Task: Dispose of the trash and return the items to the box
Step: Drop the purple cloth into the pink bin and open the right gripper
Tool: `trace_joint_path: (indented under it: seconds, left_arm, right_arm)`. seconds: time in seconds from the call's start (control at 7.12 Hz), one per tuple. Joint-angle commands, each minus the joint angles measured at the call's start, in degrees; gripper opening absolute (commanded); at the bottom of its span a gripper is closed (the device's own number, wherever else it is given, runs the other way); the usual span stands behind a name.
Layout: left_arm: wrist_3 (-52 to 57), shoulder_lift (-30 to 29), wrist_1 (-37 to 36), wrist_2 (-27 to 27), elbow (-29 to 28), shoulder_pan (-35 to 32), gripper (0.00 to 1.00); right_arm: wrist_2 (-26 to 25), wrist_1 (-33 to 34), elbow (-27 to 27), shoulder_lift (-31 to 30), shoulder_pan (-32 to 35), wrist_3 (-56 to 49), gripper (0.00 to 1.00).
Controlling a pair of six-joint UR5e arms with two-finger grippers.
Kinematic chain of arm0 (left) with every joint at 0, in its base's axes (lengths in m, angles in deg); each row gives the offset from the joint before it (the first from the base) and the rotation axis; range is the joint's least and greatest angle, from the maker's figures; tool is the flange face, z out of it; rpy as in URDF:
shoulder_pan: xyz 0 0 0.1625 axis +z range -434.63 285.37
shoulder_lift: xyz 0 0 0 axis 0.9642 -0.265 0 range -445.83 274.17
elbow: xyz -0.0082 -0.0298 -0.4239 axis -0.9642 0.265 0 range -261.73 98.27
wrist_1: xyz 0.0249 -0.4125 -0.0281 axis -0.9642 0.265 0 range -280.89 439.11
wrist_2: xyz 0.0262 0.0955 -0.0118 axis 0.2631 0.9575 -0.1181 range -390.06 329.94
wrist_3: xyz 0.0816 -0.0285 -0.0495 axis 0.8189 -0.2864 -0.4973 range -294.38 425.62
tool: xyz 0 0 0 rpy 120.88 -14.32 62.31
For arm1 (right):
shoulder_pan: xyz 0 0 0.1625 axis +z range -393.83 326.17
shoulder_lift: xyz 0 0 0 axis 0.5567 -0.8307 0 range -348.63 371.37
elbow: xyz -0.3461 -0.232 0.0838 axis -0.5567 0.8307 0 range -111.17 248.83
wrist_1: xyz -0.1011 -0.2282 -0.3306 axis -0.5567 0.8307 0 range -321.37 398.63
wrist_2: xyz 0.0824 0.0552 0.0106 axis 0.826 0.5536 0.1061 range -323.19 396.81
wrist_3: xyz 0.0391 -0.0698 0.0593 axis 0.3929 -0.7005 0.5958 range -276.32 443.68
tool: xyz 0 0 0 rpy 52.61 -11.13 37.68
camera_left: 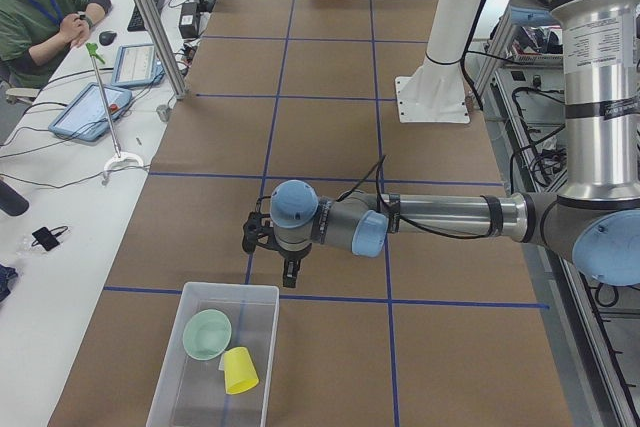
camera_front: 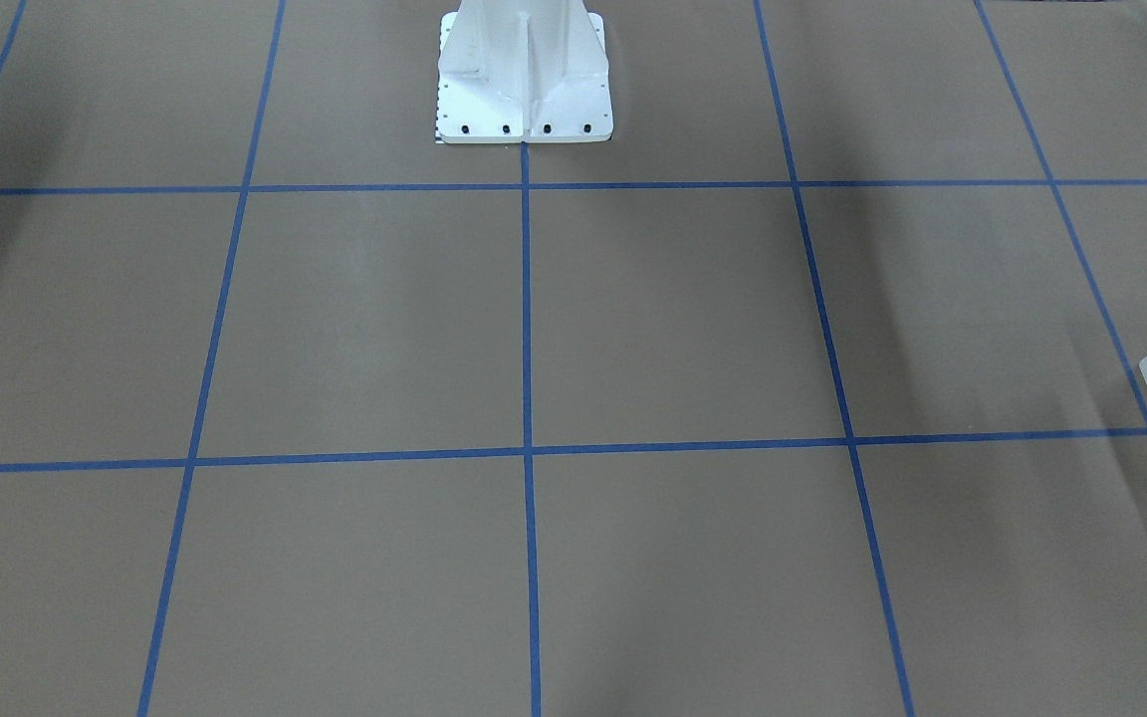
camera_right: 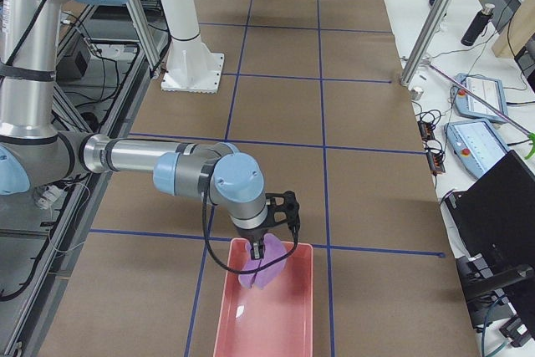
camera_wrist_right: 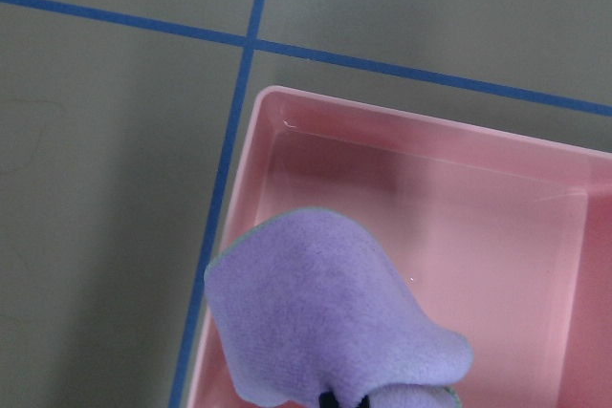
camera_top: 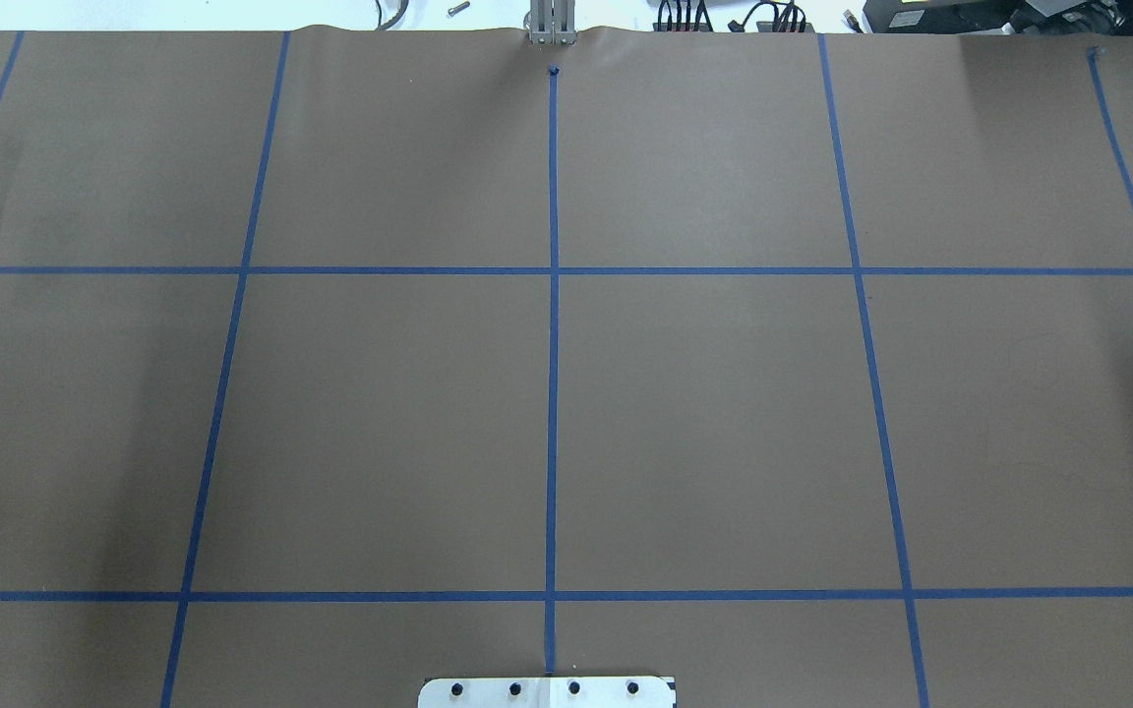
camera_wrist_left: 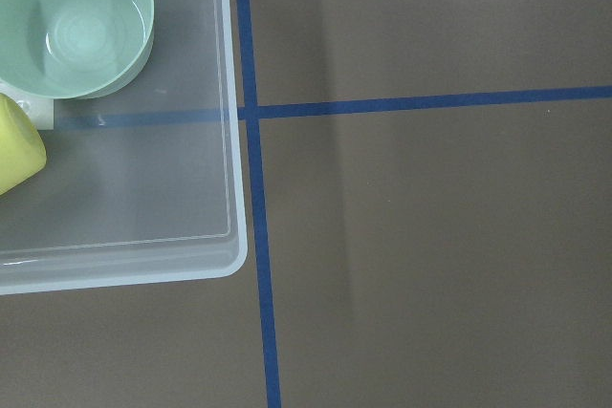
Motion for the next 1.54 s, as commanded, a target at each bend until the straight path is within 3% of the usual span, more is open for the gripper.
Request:
trace_joint_path:
  seconds: [0.0,0.28,0.42,0.98,1.26,1.4]
  left_arm:
    - [-0.1,-0.2,-0.1,0.0,0.0,0.1,0.98]
    - [-0.2,-0.6,-0.2,0.0,-0.1,0.1,0.98]
    - [-0.2,-0.8,-0.2,0.0,-0.3,0.2,0.99]
    - [-0.2,-1.3,-0.3,0.0,-1.1,0.2,0.98]
    - [-0.3,-1.3,-0.3,0.0,-1.1,0.1,0.99]
    - [-0.4,-1.4,-0.3,0.0,-1.1,0.1,0.98]
  right_arm:
    - [-1.9,-2.0,4.6,-0.1,2.5,-4.8,0.00]
    - [-1.8,-5.2,8.1,1.0,2.2,-3.2,0.00]
    - [-1.7,-6.1,8.2,1.3,1.8,0.6,0.33]
    - [-0.9,-6.8,7.6,3.8,1.1,3.2,0.84]
    - [0.7,-7.2,7.5,7.6,-3.8,17.8,0.87]
    - [2.1,-7.2,7.4,10.6,-7.6,28.4,1.00]
